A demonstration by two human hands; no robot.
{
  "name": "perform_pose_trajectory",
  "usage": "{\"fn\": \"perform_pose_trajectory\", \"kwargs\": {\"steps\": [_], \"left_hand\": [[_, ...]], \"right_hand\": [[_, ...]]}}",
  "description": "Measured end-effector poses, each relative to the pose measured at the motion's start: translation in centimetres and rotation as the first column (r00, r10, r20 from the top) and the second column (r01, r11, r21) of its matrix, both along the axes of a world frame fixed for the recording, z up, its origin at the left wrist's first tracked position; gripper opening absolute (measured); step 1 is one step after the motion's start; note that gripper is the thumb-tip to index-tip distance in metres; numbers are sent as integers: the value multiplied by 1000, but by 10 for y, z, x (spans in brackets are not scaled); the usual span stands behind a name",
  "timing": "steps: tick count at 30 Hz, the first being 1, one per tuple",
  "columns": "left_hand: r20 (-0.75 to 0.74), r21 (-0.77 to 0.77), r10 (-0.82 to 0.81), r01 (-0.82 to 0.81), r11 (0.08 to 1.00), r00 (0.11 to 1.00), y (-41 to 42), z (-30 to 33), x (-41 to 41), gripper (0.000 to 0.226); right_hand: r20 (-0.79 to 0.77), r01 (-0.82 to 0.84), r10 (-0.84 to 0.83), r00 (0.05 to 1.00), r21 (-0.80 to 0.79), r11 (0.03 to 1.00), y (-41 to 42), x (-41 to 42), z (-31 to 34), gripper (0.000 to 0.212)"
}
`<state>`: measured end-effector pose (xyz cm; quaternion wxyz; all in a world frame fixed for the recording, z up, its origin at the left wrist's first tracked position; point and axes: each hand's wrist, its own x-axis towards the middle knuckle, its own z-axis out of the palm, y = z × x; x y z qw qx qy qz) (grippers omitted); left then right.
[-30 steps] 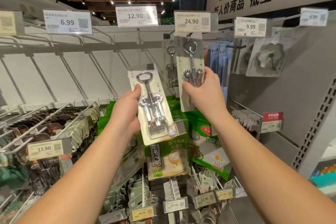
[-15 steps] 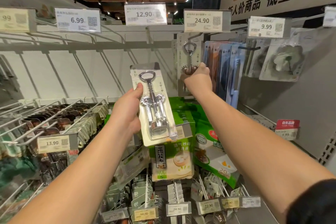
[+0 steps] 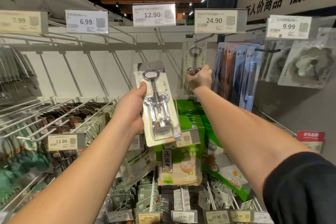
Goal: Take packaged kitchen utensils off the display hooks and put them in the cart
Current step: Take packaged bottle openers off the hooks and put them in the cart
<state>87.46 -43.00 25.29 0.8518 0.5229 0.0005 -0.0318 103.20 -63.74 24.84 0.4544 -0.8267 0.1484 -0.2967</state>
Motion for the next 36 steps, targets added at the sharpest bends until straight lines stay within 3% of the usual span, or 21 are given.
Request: {"fn": "perform_pose_trajectory", "kwargs": {"steps": [19,36], "left_hand": [[-2,8,42,-42,999,999,-1,-3,8,21],[22,15,-22,22,1000,1000,-1,-8,9,21]], "right_hand": [[24,-18,18,1000,18,1000,-4,21,-4,77],[-100,-68,75,992,70,995,-7,-6,0,107]]}}
